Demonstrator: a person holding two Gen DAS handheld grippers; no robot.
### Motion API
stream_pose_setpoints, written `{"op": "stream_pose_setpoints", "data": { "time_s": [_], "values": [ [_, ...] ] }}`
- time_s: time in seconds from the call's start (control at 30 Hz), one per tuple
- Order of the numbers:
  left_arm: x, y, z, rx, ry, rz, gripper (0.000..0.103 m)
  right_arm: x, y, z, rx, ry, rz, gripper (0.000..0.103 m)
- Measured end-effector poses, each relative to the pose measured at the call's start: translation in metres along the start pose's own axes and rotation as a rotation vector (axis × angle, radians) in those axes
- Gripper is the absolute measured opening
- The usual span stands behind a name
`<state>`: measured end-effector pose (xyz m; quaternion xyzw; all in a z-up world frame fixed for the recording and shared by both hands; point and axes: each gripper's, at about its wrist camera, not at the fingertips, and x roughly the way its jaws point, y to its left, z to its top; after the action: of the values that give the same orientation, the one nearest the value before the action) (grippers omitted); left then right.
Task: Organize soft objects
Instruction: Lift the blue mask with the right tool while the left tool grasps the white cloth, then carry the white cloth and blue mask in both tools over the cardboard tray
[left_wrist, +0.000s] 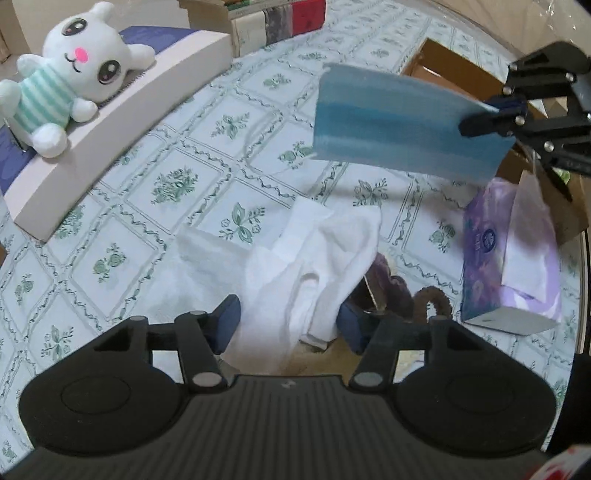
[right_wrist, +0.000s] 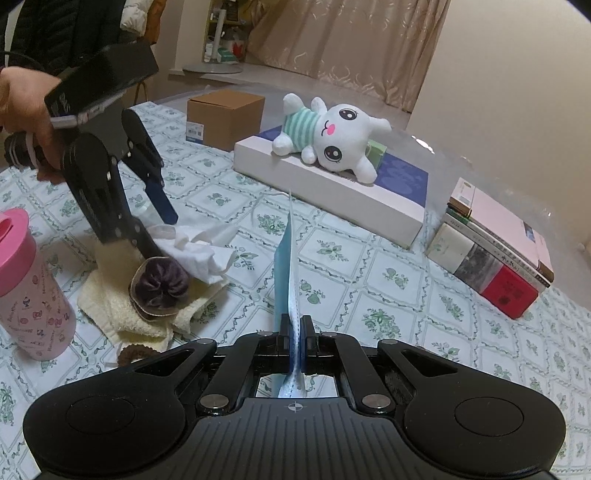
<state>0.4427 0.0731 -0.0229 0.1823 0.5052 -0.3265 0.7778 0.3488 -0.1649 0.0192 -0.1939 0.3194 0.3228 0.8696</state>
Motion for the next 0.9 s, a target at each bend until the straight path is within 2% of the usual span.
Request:
{"op": "stream_pose_setpoints", "data": {
  "time_s": [0.07, 0.2, 0.27, 0.67, 0.9],
  "values": [
    [0.004, 0.0, 0.0, -0.002, -0.001, 0.008, 0.055, 0.002, 0.0, 0.0, -0.002, 0.002, 0.001, 0.003],
    [0.001, 0.004, 0.001, -0.041, -0.019, 0.014, 0.021, 0.003, 0.001, -0.002, 0.001, 0.009, -0.003, 0.003],
    [-0.007, 0.006, 0.0, -0.064, -0.038, 0.017, 0.015, 0.001, 0.002, -0.003, 0.006, 0.008, -0.007, 0.003],
    [-0.089, -0.006, -0.011, -0.232, -0.199, 0.131, 0.013, -0.037, 0.011, 0.01, 0.047, -0.036, -0.043, 0.003],
    [-0.14, -0.046, -0.02, -0.309, -0.273, 0.189, 0.013, -0.08, 0.023, 0.016, 0.102, -0.079, -0.052, 0.003]
  ]
}}
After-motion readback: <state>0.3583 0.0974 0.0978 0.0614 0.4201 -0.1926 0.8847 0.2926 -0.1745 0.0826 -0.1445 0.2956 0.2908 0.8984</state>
